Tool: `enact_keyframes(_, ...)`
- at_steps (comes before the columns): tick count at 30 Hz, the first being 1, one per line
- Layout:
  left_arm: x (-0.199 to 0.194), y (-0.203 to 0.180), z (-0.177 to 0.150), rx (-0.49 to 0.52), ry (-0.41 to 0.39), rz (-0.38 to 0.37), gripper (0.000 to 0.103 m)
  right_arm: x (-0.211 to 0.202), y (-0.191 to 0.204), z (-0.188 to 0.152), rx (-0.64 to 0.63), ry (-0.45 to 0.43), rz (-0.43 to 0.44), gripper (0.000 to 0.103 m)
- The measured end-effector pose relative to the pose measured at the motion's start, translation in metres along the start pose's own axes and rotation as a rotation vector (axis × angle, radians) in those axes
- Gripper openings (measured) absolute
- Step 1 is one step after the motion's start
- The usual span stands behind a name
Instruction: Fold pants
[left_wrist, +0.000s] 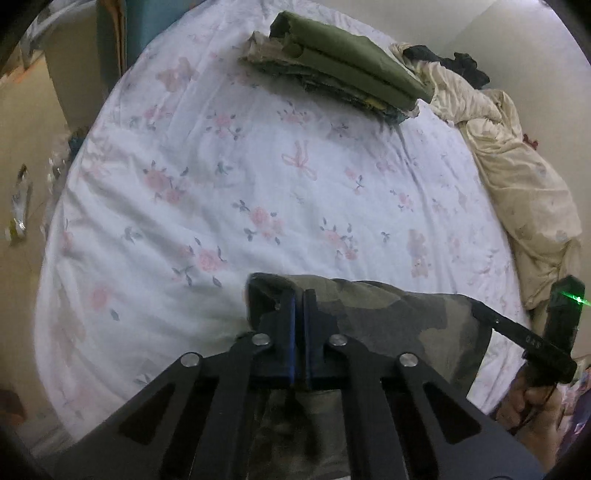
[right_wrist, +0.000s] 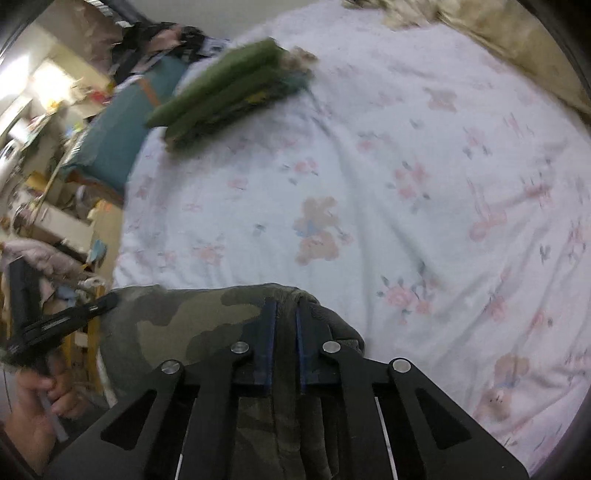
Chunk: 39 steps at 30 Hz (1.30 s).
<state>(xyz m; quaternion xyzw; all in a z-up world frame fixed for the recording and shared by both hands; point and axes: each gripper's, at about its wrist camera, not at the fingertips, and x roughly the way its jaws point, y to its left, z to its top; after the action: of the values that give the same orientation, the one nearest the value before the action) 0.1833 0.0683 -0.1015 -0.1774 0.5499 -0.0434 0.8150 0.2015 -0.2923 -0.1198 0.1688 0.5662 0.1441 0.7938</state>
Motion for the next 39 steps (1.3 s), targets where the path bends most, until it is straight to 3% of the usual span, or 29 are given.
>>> enact_keyframes(2, 0.01, 0.003, 0.001, -0.001, 0.013, 0.061, 0.0, 0.013, -0.005, -0.001, 0.009, 0.024, -0.033, 0.008)
enact_keyframes(3, 0.011, 0.009, 0.002, -0.008, -0.001, 0.132, 0.0, 0.018, -0.001, -0.002, -0.018, 0.018, -0.079, 0.008)
enact_keyframes(4, 0.012, 0.014, 0.003, -0.027, -0.003, 0.137, 0.0, 0.018, 0.005, -0.003, -0.055, -0.008, -0.104, 0.009)
enact_keyframes(7, -0.008, 0.016, 0.006, -0.059, -0.056, 0.081, 0.0, 0.008, 0.016, -0.005, -0.091, -0.025, -0.082, 0.015)
enact_keyframes(9, -0.032, -0.004, 0.003, 0.023, -0.156, 0.072, 0.0, -0.005, 0.024, -0.007, -0.133, -0.059, -0.117, 0.017)
enact_keyframes(10, -0.036, -0.013, 0.0, 0.056, -0.165, 0.039, 0.0, -0.015, 0.032, -0.01, -0.172, -0.099, -0.145, 0.017)
enact_keyframes(12, -0.032, -0.035, -0.007, 0.129, -0.128, -0.031, 0.0, -0.027, 0.043, -0.012, -0.215, -0.148, -0.109, 0.017)
enact_keyframes(13, -0.026, -0.046, -0.013, 0.162, -0.109, -0.061, 0.0, -0.028, 0.053, -0.013, -0.243, -0.152, -0.046, 0.017)
enact_keyframes(16, 0.005, -0.069, -0.031, 0.259, -0.051, -0.043, 0.0, -0.009, 0.075, -0.021, -0.322, -0.092, 0.013, 0.017)
enact_keyframes(20, 0.04, -0.076, -0.047, 0.379, -0.01, 0.054, 0.0, 0.036, 0.081, -0.037, -0.385, -0.009, -0.072, 0.013)
enact_keyframes(22, 0.054, -0.074, -0.055, 0.387, 0.048, 0.088, 0.0, 0.048, 0.08, -0.041, -0.414, 0.014, -0.108, 0.012)
enact_keyframes(24, 0.058, -0.075, -0.062, 0.429, 0.049, 0.104, 0.001, 0.054, 0.078, -0.045, -0.411, 0.037, -0.112, 0.011)
enact_keyframes(28, 0.06, -0.071, -0.059, 0.393, 0.088, 0.089, 0.001, 0.06, 0.069, -0.048, -0.376, 0.079, -0.099, 0.007)
enact_keyframes(31, 0.039, -0.076, -0.061, 0.384, 0.048, 0.079, 0.001, 0.044, 0.069, -0.047, -0.345, 0.075, -0.062, 0.008)
enact_keyframes(34, 0.011, -0.066, -0.054, 0.301, -0.023, 0.017, 0.001, 0.009, 0.062, -0.042, -0.306, -0.035, -0.034, 0.014)
enact_keyframes(36, 0.004, -0.058, -0.051, 0.282, -0.085, 0.054, 0.001, -0.001, 0.055, -0.036, -0.276, -0.088, -0.058, 0.015)
enact_keyframes(38, 0.016, -0.051, -0.048, 0.261, -0.048, 0.098, 0.001, 0.003, 0.043, -0.031, -0.225, -0.088, -0.113, 0.015)
enact_keyframes(39, 0.032, -0.044, -0.049, 0.236, 0.022, 0.101, 0.001, 0.011, 0.036, -0.031, -0.206, -0.062, -0.151, 0.015)
